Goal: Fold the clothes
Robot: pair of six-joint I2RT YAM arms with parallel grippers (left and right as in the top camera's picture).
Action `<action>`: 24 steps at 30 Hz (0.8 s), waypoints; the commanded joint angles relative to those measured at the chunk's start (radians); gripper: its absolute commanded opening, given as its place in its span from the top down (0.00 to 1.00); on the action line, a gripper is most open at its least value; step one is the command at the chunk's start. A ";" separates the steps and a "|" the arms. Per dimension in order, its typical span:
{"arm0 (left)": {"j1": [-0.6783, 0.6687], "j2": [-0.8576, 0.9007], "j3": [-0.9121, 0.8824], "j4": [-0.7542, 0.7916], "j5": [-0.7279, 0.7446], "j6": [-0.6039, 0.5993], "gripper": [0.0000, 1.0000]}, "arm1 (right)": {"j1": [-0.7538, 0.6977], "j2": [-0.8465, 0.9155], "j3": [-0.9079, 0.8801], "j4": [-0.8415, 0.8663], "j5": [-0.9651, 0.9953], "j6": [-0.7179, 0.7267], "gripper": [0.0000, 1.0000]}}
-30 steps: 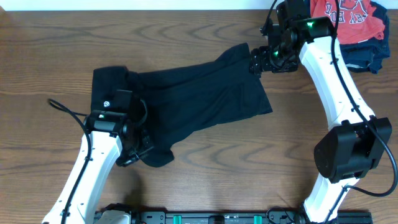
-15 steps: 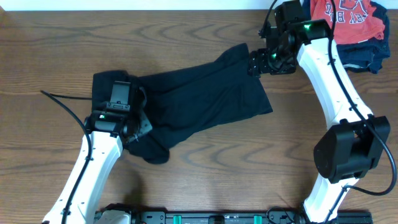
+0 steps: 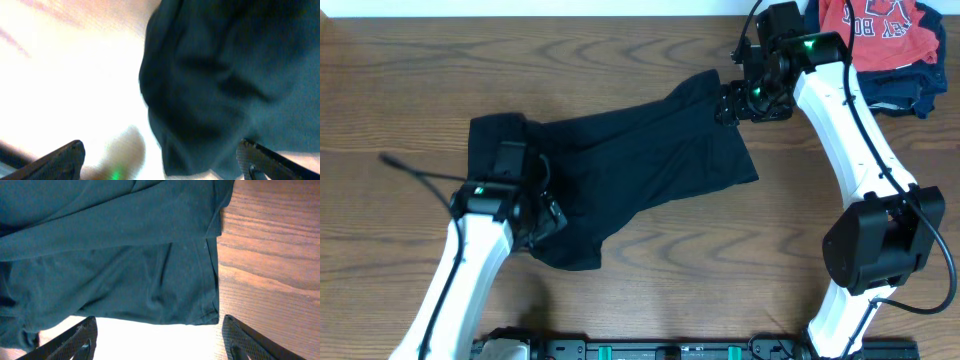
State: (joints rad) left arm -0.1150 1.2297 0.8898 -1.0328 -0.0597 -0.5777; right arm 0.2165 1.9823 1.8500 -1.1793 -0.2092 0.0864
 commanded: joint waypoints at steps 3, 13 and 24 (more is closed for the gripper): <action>-0.001 -0.105 -0.007 -0.064 0.129 -0.025 0.02 | 0.007 -0.001 -0.008 0.024 -0.004 -0.017 0.21; -0.123 -0.071 -0.172 0.021 0.186 0.080 0.01 | 0.007 -0.001 -0.008 0.059 0.003 -0.017 0.22; -0.150 0.052 -0.215 0.230 0.203 0.126 0.06 | 0.007 -0.001 -0.008 0.084 0.003 -0.017 0.21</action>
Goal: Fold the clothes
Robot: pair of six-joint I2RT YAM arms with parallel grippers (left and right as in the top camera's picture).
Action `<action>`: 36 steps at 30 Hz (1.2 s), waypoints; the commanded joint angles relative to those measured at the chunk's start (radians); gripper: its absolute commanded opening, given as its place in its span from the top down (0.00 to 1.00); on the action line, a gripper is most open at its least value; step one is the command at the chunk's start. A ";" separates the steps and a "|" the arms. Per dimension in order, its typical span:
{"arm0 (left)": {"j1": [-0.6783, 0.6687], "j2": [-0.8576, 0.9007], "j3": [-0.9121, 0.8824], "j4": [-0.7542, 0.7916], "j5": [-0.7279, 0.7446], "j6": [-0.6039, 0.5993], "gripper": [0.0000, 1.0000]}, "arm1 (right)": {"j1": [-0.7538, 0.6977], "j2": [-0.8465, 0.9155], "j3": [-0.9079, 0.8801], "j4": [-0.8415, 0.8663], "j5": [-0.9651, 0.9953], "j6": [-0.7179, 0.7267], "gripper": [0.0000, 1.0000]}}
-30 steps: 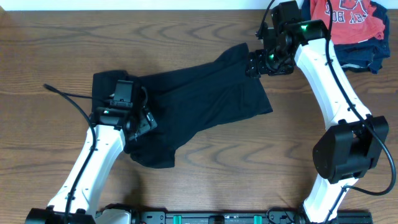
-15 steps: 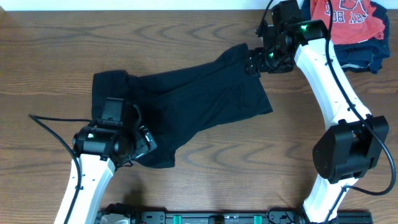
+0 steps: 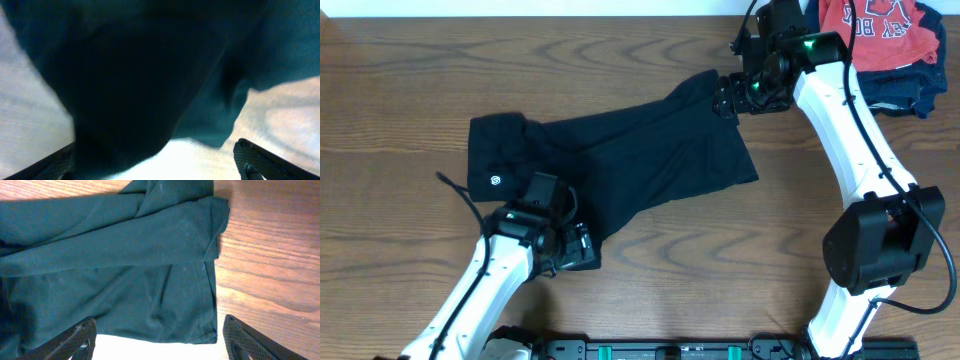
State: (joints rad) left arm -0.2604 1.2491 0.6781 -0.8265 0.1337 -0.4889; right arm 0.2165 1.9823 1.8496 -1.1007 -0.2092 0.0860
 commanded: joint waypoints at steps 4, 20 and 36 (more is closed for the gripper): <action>-0.005 0.100 -0.003 0.047 0.022 0.044 0.07 | 0.007 -0.001 -0.008 0.009 0.003 -0.016 0.22; -0.005 0.251 -0.007 0.024 0.111 0.043 0.27 | 0.007 -0.001 -0.008 0.016 0.003 -0.016 0.23; -0.004 0.224 0.082 -0.065 0.110 0.059 0.94 | 0.005 -0.001 -0.008 -0.004 -0.007 0.014 0.34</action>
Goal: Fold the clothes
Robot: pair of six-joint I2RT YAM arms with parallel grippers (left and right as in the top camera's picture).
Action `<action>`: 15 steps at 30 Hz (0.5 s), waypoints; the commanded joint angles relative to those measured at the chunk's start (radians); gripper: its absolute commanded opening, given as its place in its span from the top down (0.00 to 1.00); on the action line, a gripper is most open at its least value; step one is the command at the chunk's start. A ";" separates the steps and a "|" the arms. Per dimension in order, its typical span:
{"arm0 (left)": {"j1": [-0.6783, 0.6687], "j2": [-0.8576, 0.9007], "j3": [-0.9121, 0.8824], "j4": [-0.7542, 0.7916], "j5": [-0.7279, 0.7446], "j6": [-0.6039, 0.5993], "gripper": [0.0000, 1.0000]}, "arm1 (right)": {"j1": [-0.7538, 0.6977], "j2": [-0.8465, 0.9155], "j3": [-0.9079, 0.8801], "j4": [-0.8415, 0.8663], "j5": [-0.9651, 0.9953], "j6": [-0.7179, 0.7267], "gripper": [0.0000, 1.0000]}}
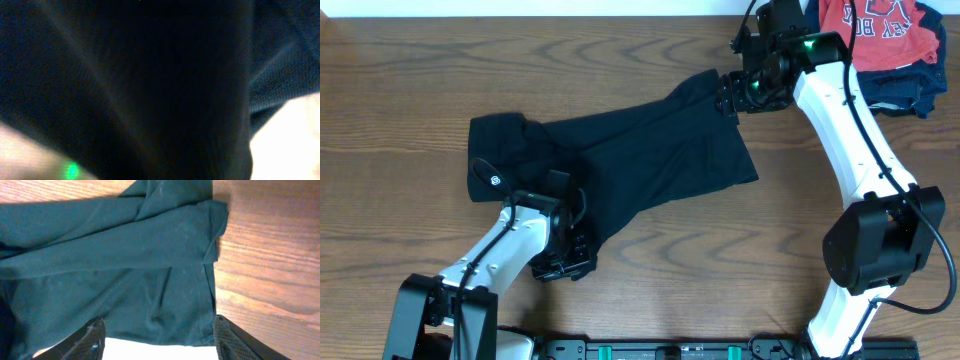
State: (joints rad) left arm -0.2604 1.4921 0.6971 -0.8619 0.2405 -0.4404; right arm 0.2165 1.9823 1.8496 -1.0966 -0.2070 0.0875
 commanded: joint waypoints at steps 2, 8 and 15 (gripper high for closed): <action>-0.004 -0.044 0.109 -0.070 0.002 0.019 0.94 | 0.005 -0.001 -0.008 -0.043 -0.029 0.013 0.34; 0.011 -0.139 0.201 -0.113 -0.100 0.017 0.94 | -0.006 -0.001 -0.008 -0.235 0.019 0.018 0.31; 0.093 -0.202 0.212 -0.113 -0.102 0.018 0.94 | -0.009 -0.001 -0.044 -0.296 0.086 0.024 0.28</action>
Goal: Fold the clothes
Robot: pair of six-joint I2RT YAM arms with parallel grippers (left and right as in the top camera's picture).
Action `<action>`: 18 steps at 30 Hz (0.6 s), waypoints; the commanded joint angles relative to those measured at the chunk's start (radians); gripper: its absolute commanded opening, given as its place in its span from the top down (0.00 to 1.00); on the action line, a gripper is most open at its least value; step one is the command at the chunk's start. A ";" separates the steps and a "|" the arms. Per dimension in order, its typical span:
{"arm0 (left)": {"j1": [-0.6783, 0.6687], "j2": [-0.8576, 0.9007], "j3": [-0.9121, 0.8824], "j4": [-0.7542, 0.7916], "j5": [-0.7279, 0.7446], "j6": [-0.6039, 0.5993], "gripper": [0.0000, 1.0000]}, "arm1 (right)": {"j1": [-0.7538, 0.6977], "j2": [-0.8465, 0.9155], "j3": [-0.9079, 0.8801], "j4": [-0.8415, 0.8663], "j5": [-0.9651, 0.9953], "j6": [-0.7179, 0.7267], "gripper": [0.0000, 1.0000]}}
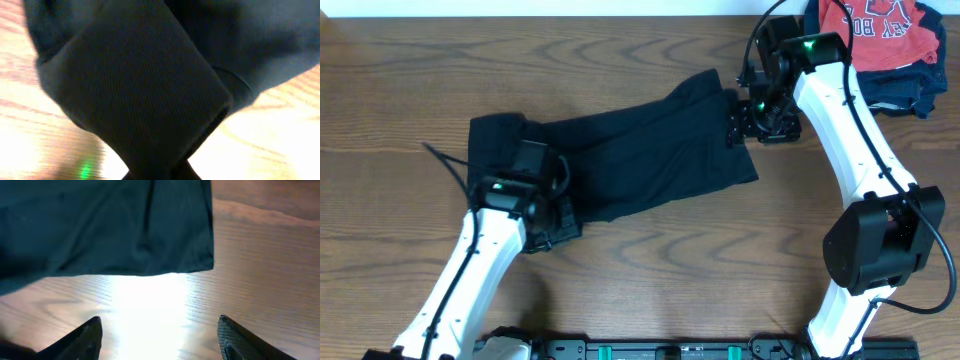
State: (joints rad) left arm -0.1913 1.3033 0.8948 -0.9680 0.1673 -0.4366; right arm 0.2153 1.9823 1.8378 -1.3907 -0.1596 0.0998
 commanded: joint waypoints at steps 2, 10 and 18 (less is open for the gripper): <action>0.038 -0.014 0.014 -0.007 -0.029 0.014 0.94 | -0.006 -0.001 -0.082 0.014 0.061 0.011 0.28; 0.044 -0.014 0.014 0.015 -0.029 0.014 0.94 | -0.006 -0.001 -0.314 0.206 0.065 0.091 0.35; 0.044 -0.014 0.014 0.027 -0.029 0.014 0.94 | -0.006 -0.001 -0.444 0.365 0.066 0.115 0.38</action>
State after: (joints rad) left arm -0.1513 1.2987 0.8948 -0.9409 0.1501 -0.4362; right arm 0.2153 1.9827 1.4303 -1.0470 -0.1020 0.1837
